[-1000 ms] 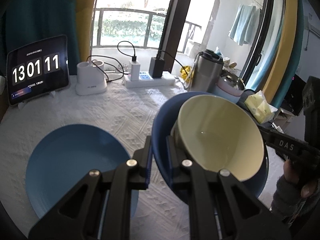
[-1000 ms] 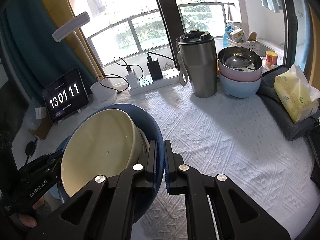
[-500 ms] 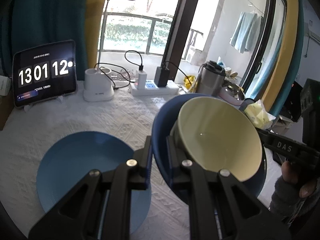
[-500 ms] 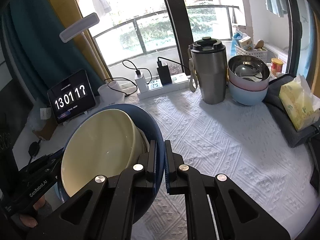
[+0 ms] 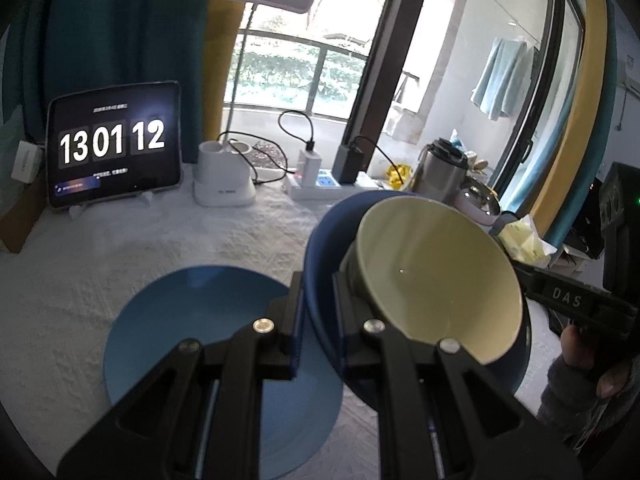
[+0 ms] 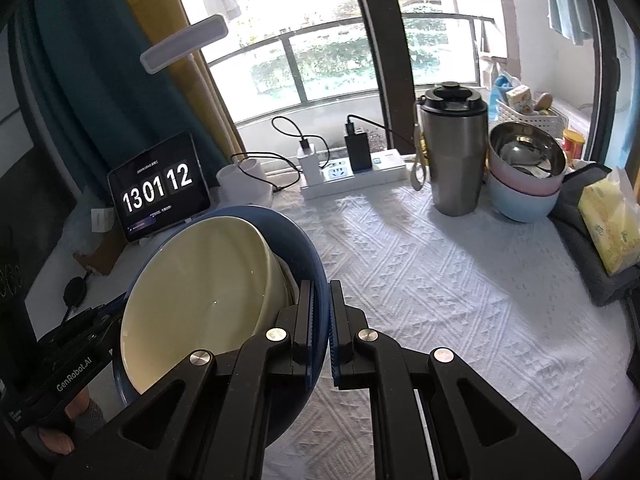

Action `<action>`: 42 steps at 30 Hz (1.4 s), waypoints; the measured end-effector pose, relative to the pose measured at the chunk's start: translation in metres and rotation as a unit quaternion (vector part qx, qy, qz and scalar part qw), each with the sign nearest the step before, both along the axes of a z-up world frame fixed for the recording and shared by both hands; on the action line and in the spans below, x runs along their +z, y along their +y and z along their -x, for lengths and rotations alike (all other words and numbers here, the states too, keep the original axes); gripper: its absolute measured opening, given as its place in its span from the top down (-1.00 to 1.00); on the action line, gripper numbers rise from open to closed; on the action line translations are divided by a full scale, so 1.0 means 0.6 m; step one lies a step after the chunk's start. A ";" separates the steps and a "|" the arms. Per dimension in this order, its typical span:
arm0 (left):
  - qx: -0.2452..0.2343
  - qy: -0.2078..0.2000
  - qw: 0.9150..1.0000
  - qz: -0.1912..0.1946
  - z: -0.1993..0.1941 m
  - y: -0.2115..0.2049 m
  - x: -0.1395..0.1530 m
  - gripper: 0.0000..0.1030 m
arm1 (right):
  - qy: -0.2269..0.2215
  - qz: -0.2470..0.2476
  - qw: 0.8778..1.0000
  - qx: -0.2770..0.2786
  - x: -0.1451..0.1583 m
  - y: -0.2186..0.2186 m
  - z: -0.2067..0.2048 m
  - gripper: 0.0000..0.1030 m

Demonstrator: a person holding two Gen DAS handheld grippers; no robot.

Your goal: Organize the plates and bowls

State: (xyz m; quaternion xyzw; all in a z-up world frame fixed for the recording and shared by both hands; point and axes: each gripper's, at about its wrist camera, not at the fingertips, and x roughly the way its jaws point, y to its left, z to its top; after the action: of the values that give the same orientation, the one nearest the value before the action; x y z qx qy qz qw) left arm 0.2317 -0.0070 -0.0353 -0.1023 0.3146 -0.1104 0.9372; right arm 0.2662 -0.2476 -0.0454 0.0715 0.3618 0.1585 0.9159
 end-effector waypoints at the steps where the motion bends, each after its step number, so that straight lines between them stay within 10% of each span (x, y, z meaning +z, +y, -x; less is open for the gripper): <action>1: 0.002 0.000 1.000 0.001 0.001 0.003 0.000 0.78 | 0.000 0.001 1.000 0.002 0.000 0.005 -0.001 0.83; 42: 0.081 0.023 0.996 0.032 0.029 0.189 -0.042 0.78 | 0.029 0.031 0.997 0.071 -0.025 0.204 -0.027 0.83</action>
State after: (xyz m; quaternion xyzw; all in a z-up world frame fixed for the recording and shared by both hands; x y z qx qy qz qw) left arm 0.2143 0.1066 -0.0608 -0.1603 0.3226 -0.0414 0.9319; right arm 0.2824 -0.1253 -0.0602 0.0218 0.3967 0.2094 0.8935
